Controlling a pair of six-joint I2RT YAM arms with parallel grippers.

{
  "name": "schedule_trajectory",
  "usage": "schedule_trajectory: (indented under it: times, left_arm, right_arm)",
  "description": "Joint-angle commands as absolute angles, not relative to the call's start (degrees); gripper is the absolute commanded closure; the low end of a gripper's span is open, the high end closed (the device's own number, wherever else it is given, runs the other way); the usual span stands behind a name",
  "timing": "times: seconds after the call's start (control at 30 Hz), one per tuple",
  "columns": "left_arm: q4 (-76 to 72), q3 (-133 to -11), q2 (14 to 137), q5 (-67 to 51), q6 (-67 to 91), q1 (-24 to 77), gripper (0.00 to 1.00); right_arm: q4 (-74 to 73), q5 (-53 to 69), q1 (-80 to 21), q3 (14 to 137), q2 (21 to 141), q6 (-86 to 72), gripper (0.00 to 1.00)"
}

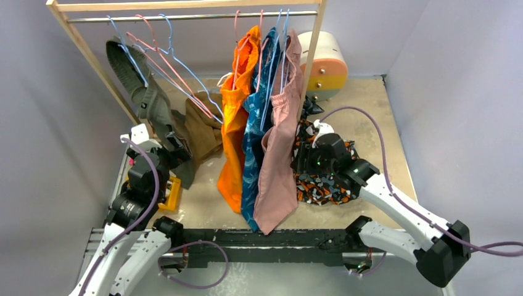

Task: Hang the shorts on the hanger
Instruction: Adjust the shorts at the center of the board.

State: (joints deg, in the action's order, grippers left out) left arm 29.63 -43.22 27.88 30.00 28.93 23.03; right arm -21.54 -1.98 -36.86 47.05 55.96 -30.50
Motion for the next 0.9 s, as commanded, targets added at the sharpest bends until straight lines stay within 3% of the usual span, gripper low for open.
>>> schedule_trajectory:
  times: [0.0, 0.2, 0.3, 0.47, 0.53, 0.7, 0.87]
  left_arm:
    - [27.5, -43.2, 27.4, 30.3, 28.6, 23.2, 0.07]
    - [27.9, -43.4, 27.2, 30.4, 28.6, 23.2, 0.07]
    - [28.1, -43.3, 26.5, 30.8, 28.6, 23.2, 0.07]
    - [28.7, -43.7, 24.6, 32.5, 28.8, 23.2, 0.08]
    - [30.2, -45.3, 23.5, 32.1, 30.0, 23.2, 0.10]
    - [32.1, -53.8, 22.4, 24.9, 30.9, 23.2, 0.11]
    - [32.0, -60.9, 25.8, 12.5, 31.0, 23.2, 0.08]
  right_arm:
    - [-15.7, -9.7, -36.7, 42.2, 57.8, -38.9, 0.39]
    - [-10.2, -14.9, -36.7, 40.8, 65.5, -40.5, 0.36]
    - [-7.6, -13.5, -36.8, 40.4, 69.1, -39.8, 0.42]
    - [-10.2, -14.2, -36.8, 41.0, 69.6, -39.3, 0.78]
    - [-13.8, -14.5, -36.8, 42.4, 63.6, -39.2, 1.00]
    - [-17.7, -7.6, -36.8, 51.8, 47.3, -33.3, 1.00]
    - [-23.4, 5.2, -36.8, 62.1, 42.1, -23.5, 1.00]
